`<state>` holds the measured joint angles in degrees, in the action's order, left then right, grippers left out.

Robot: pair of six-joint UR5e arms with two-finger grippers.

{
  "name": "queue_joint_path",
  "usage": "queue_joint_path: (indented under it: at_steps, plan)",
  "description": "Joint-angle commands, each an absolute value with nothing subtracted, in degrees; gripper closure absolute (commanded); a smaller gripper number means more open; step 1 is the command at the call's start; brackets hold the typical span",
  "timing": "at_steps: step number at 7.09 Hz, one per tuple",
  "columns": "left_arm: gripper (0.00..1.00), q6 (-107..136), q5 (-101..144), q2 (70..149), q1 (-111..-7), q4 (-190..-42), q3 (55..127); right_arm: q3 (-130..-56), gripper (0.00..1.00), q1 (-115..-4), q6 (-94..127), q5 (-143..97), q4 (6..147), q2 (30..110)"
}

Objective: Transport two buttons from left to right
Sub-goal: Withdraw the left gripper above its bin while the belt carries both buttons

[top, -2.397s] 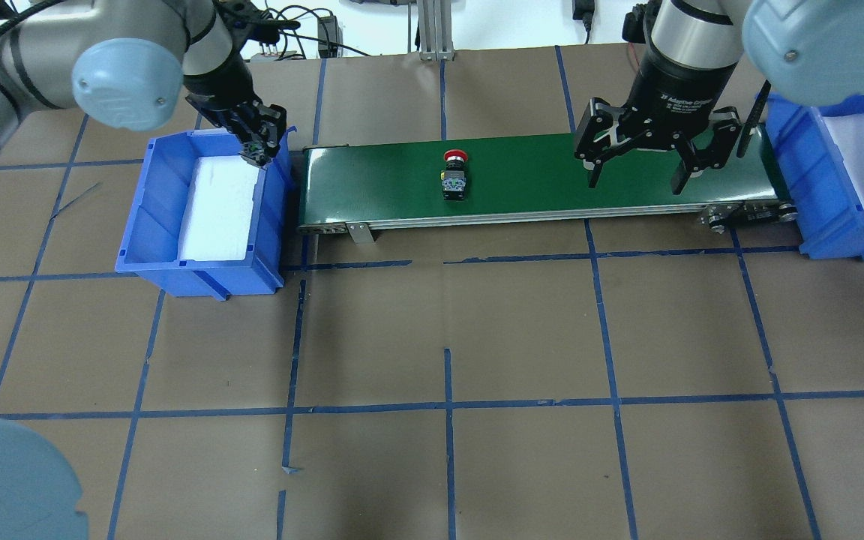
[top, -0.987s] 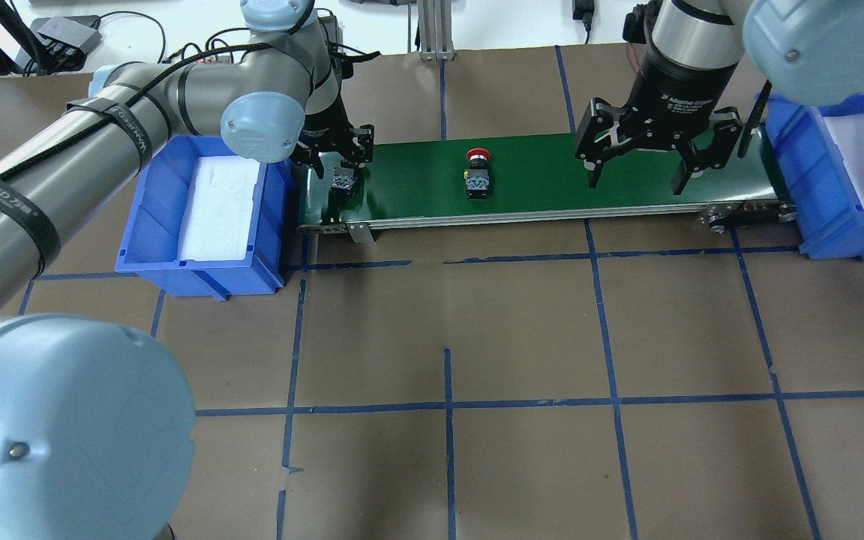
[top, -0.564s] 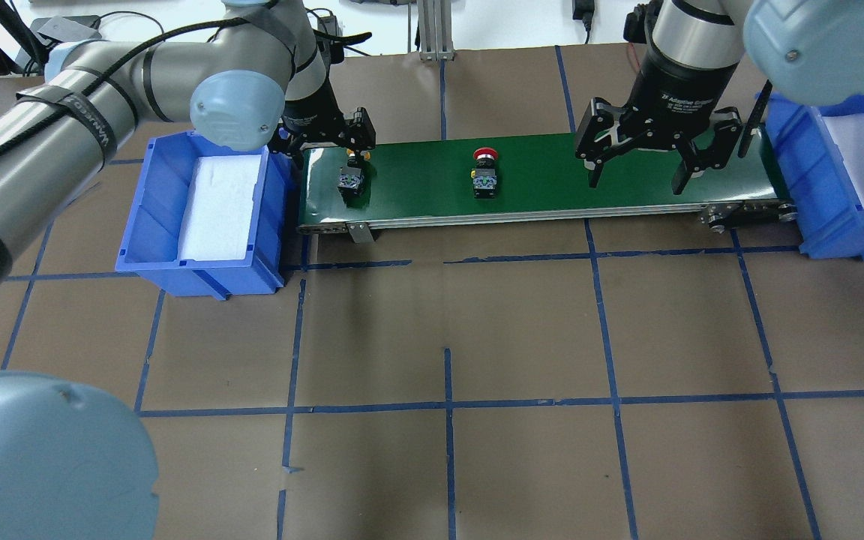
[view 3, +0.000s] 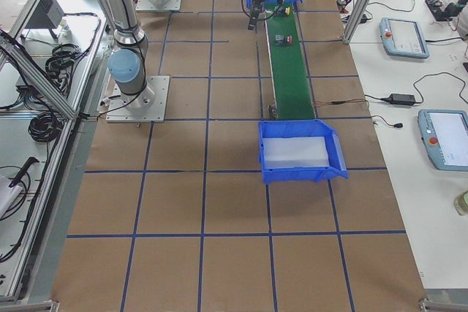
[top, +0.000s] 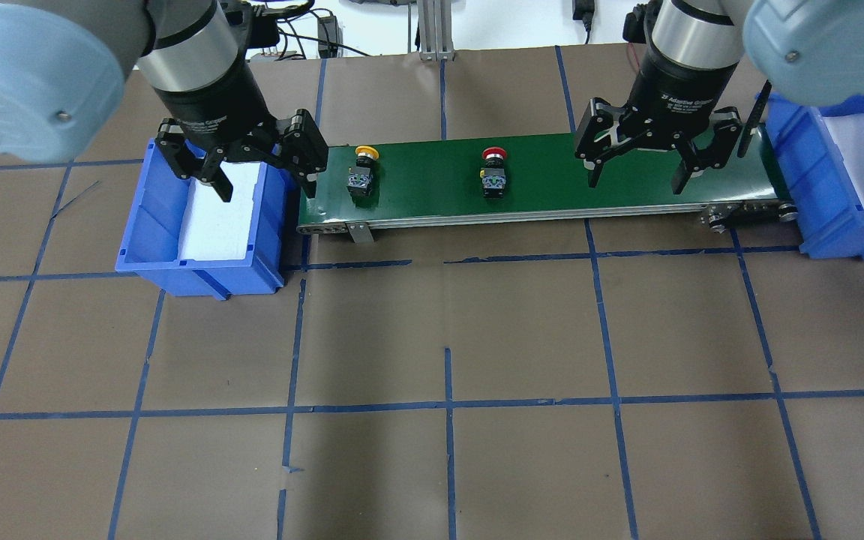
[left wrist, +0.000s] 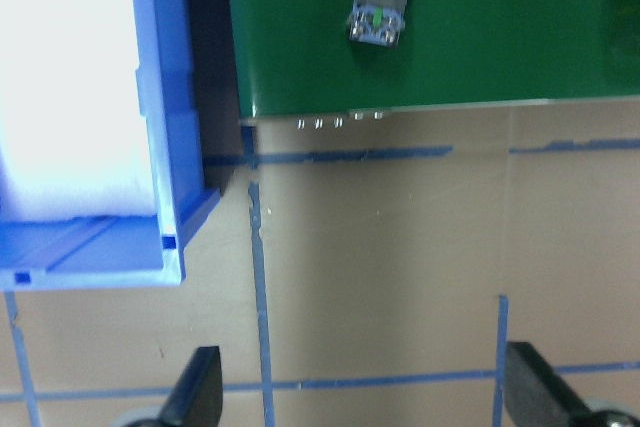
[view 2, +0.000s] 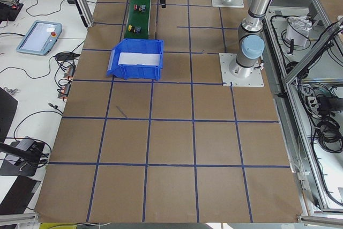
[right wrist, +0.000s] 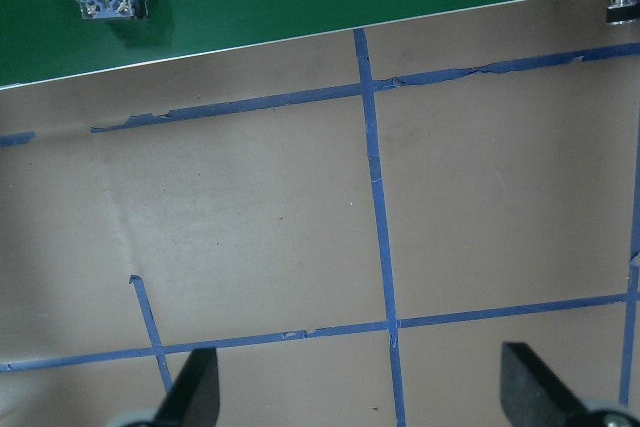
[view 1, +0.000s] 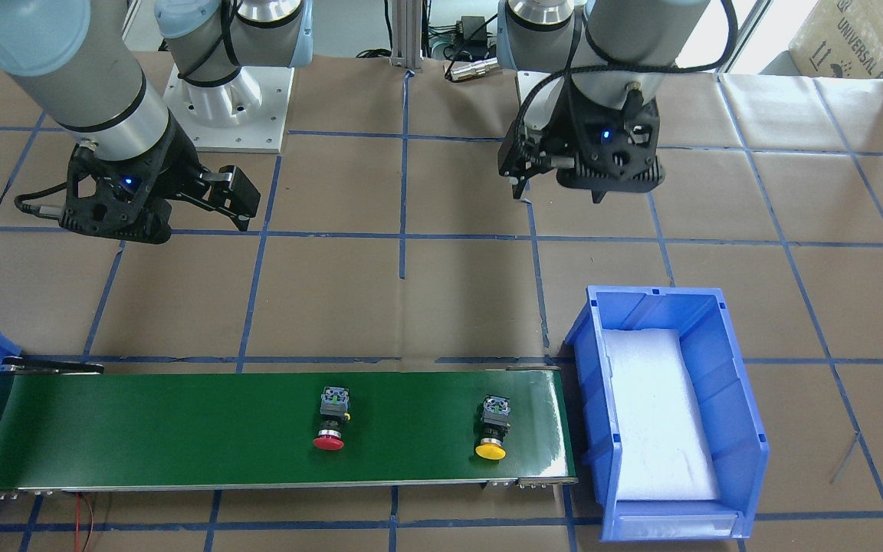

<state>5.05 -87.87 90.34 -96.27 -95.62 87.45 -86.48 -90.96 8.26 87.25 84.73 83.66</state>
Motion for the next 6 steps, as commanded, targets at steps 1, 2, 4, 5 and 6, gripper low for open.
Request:
queue_joint_path:
  at_steps: [1,2,4,5,6]
  plan:
    - [0.0,4.7,-87.8,84.2,-94.5,-96.4,92.9,-86.5,0.0,-90.9,8.2,87.2,84.7,83.6]
    - [0.0,4.9,-88.0,85.2,-93.7,-94.3,92.6,-86.5,0.0,-90.9,8.2,87.3,84.7,83.6]
    - [0.0,3.8,-88.9,88.3,-93.5,-93.4,92.0,-86.5,0.0,-91.0,8.3,88.0,85.4,83.7]
    - [0.0,3.9,-89.6,90.7,-93.6,-93.1,91.5,-86.5,0.0,-91.0,8.3,88.7,85.5,83.6]
    - [0.0,3.8,-89.1,91.5,-93.5,-90.6,90.9,-86.5,0.0,-91.0,8.2,88.5,86.7,83.5]
